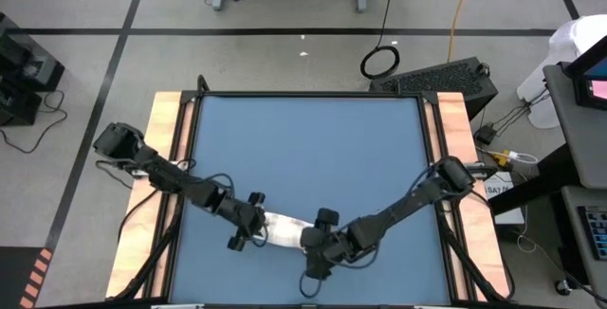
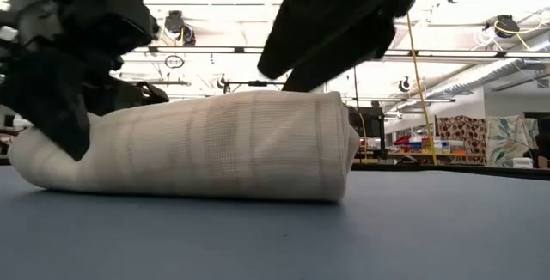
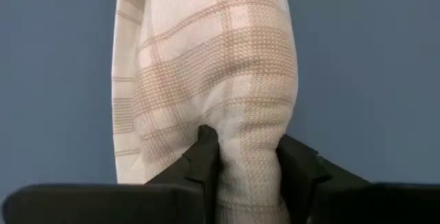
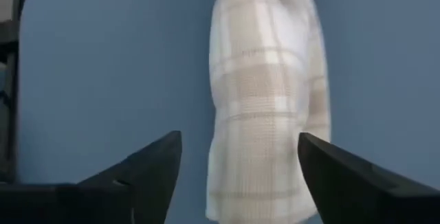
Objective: Roll towel into tight, uniform cylinder
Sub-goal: Roll the white towel
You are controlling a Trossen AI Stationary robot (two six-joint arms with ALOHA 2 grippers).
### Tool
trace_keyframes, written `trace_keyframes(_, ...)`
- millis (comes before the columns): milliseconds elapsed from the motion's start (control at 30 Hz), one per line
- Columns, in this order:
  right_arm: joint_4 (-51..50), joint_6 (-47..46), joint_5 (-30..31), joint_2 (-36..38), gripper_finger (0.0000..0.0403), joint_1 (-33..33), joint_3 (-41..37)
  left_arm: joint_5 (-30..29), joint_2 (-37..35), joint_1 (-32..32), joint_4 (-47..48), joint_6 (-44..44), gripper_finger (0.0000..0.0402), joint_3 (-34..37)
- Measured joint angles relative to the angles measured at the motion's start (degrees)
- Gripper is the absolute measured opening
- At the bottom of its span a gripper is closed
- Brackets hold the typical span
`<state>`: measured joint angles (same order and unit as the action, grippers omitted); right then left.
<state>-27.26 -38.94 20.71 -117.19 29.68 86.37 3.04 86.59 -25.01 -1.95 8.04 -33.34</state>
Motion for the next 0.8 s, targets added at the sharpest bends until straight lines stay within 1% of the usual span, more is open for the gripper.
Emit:
trace_keyframes(67, -0.89, 2.22, 3.75, 0.37, 0.0284, 1.61, 0.37, 3.28, 0.00, 2.08, -0.41, 0.27, 0.0108, 0.02)
trace_keyframes(167, 1.77, 5.43, 9.15, 0.29, 0.0282, 4.04, 0.37, 8.14, 0.09, 4.89, -0.72, 0.44, 0.0111, -0.05)
trace_keyframes(300, 7.53, 6.00, 18.39, -1.29, 0.0258, 6.26, 0.48, 13.13, 0.12, 8.26, -0.57, 0.63, 0.0112, -0.15)
trace_keyframes(367, 11.62, 6.75, 21.16, -2.69, 0.0241, 6.57, 0.45, 16.13, 0.18, 9.87, -0.57, 0.67, 0.0112, -0.15)
trace_keyframes(467, 19.21, 10.98, 21.17, -4.41, 0.0207, 6.18, 0.48, 21.03, 0.21, 12.03, -0.40, 0.75, 0.0112, -0.13)
trace_keyframes(500, 21.84, 12.37, 20.95, -5.01, 0.0194, 5.85, 0.50, 21.60, 0.22, 12.54, -0.33, 0.81, 0.0112, -0.13)
trace_keyframes(600, 25.27, 14.81, 20.81, -6.22, 0.0148, 4.05, 0.54, 21.65, 0.22, 13.11, -0.47, 0.84, 0.0115, -0.13)
trace_keyframes(667, 25.78, 15.61, 21.17, -6.48, 0.0115, 2.70, 0.52, 21.50, 0.22, 13.11, -0.59, 0.73, 0.0123, -0.13)
trace_keyframes(733, 27.06, 16.10, 21.37, -6.47, 0.0080, 1.33, -0.64, 21.39, 0.22, 13.11, -0.66, 0.73, 0.0136, -0.13)
trace_keyframes(800, 32.50, 16.15, 21.16, -6.47, 0.0044, 0.09, -3.52, 21.16, 0.22, 13.09, -0.72, 0.75, 0.0153, -0.13)
